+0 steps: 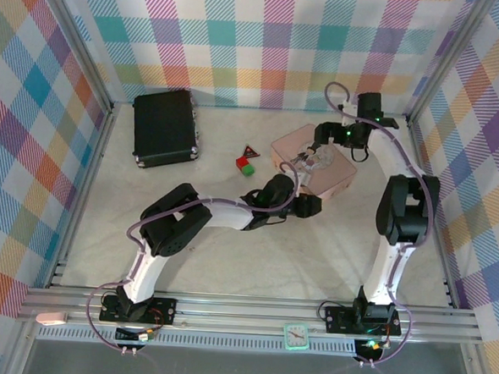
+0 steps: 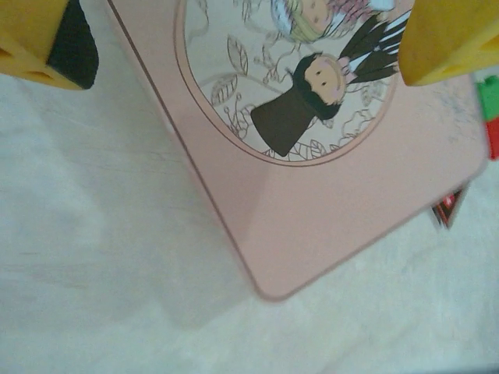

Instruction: Unlock a padlock with a key

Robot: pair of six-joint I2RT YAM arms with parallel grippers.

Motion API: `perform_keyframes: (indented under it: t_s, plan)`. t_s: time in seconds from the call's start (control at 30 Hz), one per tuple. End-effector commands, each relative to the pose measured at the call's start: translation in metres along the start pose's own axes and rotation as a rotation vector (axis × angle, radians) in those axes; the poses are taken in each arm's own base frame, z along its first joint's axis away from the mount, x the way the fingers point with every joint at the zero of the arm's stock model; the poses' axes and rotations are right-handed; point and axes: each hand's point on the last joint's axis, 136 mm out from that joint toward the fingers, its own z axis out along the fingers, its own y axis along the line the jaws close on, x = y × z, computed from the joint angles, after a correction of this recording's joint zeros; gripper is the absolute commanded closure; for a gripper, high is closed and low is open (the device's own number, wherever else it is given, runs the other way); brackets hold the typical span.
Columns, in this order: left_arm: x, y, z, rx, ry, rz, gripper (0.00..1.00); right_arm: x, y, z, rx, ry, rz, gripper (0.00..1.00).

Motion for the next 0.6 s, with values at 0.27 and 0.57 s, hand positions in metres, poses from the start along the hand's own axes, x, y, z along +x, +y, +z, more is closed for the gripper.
perform_keyframes:
  t_s: [0.27, 0.57]
  plan:
    - [-0.124, 0.028, -0.085, -0.164, -0.091, 0.150, 0.14, 0.050, -0.017, -0.068, 0.104, -0.132, 0.395, 0.01]
    - [-0.191, 0.110, -0.060, -0.206, -0.030, 0.168, 0.14, 0.101, -0.003, -0.039, -0.038, -0.079, 0.514, 0.01]
